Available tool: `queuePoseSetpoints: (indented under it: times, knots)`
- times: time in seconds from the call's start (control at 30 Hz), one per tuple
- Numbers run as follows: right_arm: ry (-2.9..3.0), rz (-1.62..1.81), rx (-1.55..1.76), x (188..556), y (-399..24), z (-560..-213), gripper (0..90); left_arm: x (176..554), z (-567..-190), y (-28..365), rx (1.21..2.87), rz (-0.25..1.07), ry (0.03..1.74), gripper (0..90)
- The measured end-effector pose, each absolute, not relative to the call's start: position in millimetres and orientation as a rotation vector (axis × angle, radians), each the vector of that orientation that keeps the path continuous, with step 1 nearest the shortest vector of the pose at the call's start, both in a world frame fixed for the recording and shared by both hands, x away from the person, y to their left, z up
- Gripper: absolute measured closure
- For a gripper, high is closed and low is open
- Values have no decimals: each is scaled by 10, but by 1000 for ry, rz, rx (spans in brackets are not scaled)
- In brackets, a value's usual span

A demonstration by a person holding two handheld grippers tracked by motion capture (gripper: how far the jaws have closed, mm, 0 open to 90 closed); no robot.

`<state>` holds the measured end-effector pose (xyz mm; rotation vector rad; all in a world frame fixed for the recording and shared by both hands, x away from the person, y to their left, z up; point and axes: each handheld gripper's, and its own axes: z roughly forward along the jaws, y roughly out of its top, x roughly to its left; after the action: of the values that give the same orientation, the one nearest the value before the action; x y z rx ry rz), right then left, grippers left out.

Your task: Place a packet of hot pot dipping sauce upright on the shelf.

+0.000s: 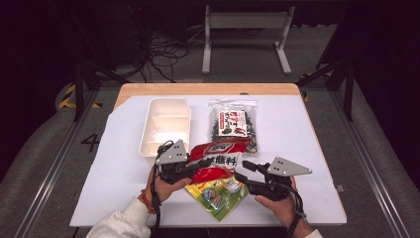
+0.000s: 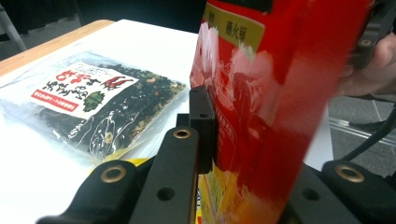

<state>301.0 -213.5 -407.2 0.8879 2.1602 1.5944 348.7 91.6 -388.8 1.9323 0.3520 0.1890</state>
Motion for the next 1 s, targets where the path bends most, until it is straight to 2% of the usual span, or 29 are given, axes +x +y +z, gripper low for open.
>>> queuePoseSetpoints:
  times: [0.2, 0.63, 1.0]
  knots:
    - [2193, 1550, 883, 3007, -2161, -4091, 404, 3479, -3856, 981, 1916, 205, 363, 871]
    - [2122, 1513, 983, 2932, -2619, -4096, 372, 3573, -3574, 1432, 1831, 326, 441, 871]
    - [2142, 1413, 1022, 2840, -2737, -4161, 340, 4005, -3321, 1877, 1802, 434, 485, 871]
